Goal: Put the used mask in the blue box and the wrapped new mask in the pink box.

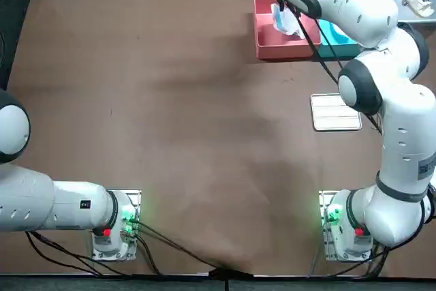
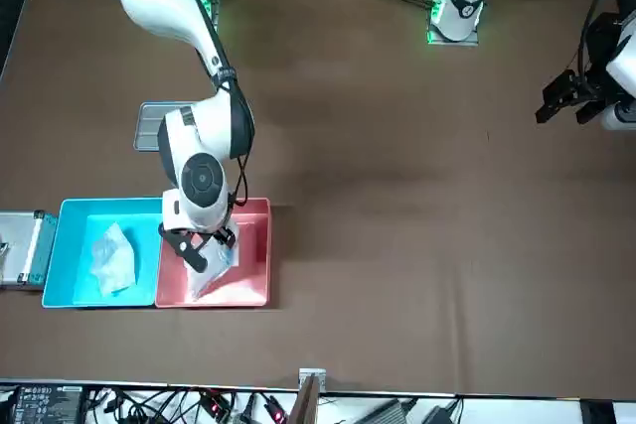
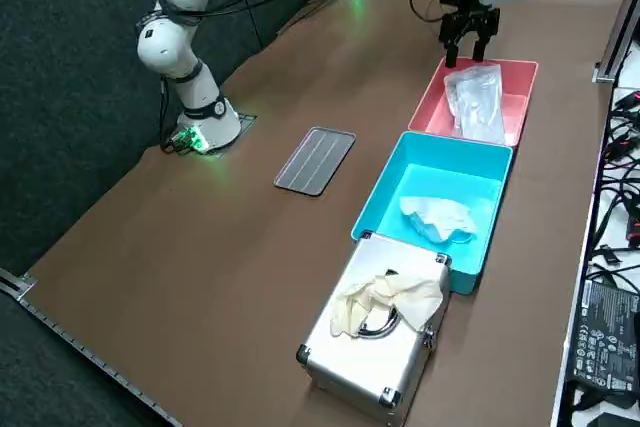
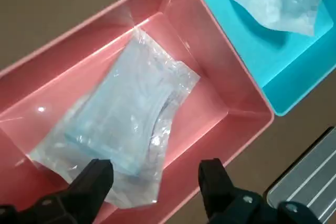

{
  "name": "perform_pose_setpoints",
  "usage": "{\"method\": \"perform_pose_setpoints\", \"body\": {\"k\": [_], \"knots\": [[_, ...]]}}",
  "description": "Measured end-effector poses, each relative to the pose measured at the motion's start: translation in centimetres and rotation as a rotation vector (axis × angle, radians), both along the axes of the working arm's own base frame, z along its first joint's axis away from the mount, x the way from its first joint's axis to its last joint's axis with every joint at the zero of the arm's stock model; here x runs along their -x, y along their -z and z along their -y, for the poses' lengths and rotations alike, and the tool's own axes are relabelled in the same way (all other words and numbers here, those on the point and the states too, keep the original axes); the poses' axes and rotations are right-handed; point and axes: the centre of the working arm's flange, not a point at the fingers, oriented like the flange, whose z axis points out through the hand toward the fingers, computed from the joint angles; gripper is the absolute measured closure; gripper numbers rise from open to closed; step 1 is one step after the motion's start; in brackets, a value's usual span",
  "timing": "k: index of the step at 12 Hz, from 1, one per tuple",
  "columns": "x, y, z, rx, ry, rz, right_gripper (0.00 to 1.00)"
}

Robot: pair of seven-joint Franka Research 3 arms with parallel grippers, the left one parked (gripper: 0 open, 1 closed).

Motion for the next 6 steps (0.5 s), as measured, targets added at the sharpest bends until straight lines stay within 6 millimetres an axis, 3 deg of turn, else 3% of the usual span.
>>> {"method": "perform_pose_setpoints", "body": {"k": [3,6], "knots": [[-0.3,-3.3,0.3,-0.016,0.016,0.029,0.00],[-0.6,-7.6,2.3,-0.066,0.050,0.061,0.00]]}}
